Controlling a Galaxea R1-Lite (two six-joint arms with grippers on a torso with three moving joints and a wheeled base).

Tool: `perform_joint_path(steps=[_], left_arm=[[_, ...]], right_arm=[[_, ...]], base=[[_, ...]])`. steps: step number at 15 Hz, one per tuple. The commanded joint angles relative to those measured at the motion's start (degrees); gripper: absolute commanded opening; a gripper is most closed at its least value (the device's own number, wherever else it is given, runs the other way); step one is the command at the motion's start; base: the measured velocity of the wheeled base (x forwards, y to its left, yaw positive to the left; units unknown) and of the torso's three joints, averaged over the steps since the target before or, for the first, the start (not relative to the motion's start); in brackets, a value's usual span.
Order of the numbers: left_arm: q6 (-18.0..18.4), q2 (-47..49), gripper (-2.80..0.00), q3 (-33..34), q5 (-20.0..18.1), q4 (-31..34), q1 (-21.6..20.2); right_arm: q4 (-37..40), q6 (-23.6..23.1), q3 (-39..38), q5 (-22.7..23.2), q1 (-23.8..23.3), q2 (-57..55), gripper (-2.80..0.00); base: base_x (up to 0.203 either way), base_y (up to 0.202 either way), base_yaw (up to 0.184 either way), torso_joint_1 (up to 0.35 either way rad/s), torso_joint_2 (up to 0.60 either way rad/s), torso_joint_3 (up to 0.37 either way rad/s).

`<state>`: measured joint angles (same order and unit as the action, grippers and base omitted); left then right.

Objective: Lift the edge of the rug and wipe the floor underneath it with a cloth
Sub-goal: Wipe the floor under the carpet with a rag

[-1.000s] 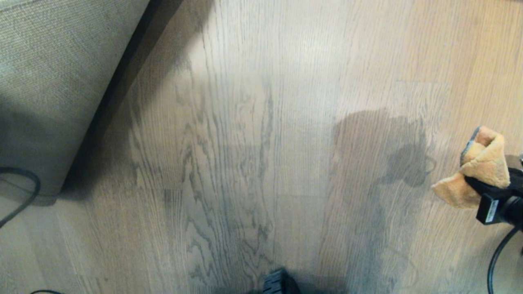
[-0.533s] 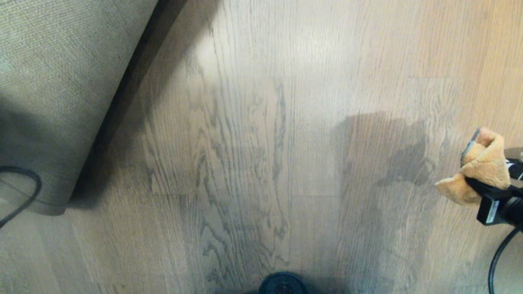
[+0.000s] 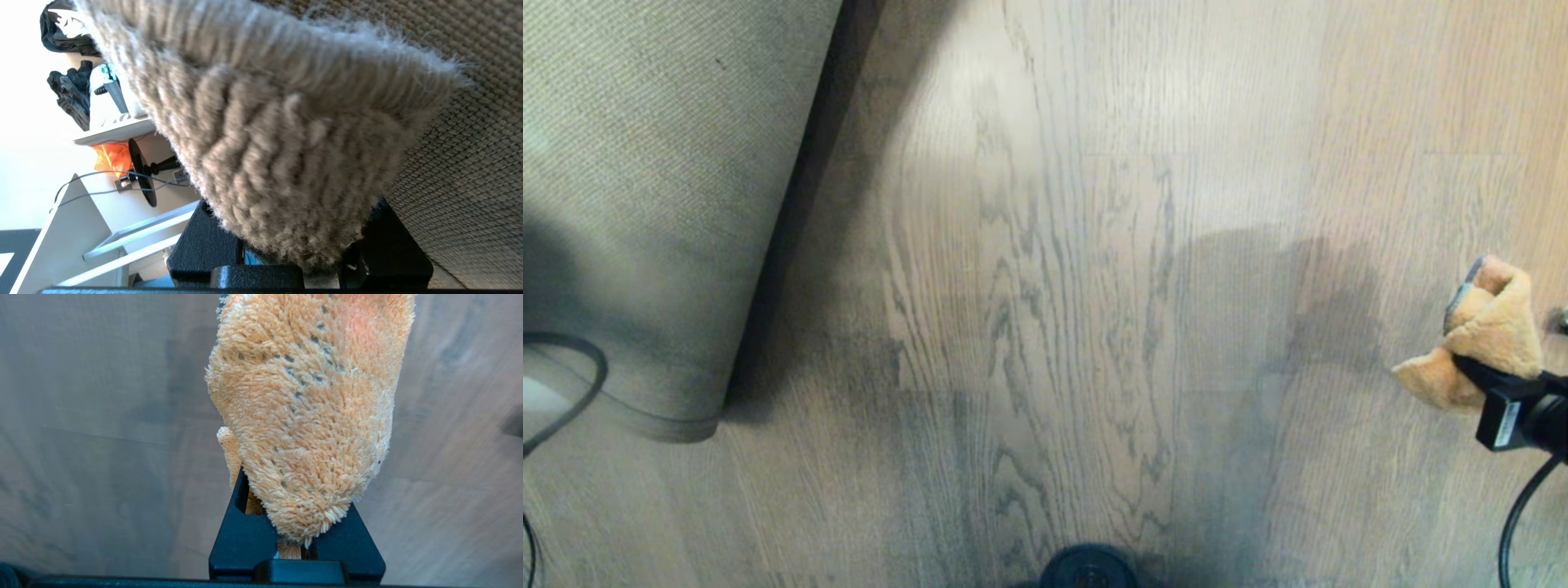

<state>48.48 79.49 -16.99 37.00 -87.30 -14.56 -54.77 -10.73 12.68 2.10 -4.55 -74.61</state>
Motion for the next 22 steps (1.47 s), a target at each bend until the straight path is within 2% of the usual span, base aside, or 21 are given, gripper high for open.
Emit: perform_joint_path(steps=[1,6,12,15,18,22], left_arm=[[0.3,0.1,-2.80,0.0,0.3,-2.6,-0.1],[0.3,0.0,-2.80,0.7,0.3,-2.6,-0.1],[0.3,0.0,-2.80,1.5,0.3,-2.6,-0.2],[0.3,-0.1,-2.80,1.5,0.3,-2.6,-0.2],[0.4,-0.3,-2.80,1.6,0.3,-2.6,-0.2],[1.7,-0.4,-2.80,1.6,0.3,-2.6,-0.2]], right_arm=[[-0.5,-0.1,-0.2,0.0,0.0,0.1,-2.80],[-0.5,-0.1,-0.7,0.0,0.0,0.3,-2.80],[-0.7,-0.2,-0.5,0.1,0.2,0.3,-2.80],[-0.7,-0.3,-0.1,0.2,2.5,0.0,-2.80],[-0.6,-0.3,0.4,0.0,10.7,-0.6,-2.80],[-0.7,-0.2,4.0,-1.9,26.0,-6.4,-2.80]], base=[[0.000,0.192,-0.005,0.002,0.00,0.002],[0.000,0.171,-0.002,0.003,0.00,0.003],[0.000,0.000,0.000,0.000,0.00,0.000],[0.000,0.000,0.000,0.000,0.00,0.000],[0.000,0.000,0.000,0.000,0.00,0.000],[0.000,0.000,0.000,0.000,0.00,0.000]])
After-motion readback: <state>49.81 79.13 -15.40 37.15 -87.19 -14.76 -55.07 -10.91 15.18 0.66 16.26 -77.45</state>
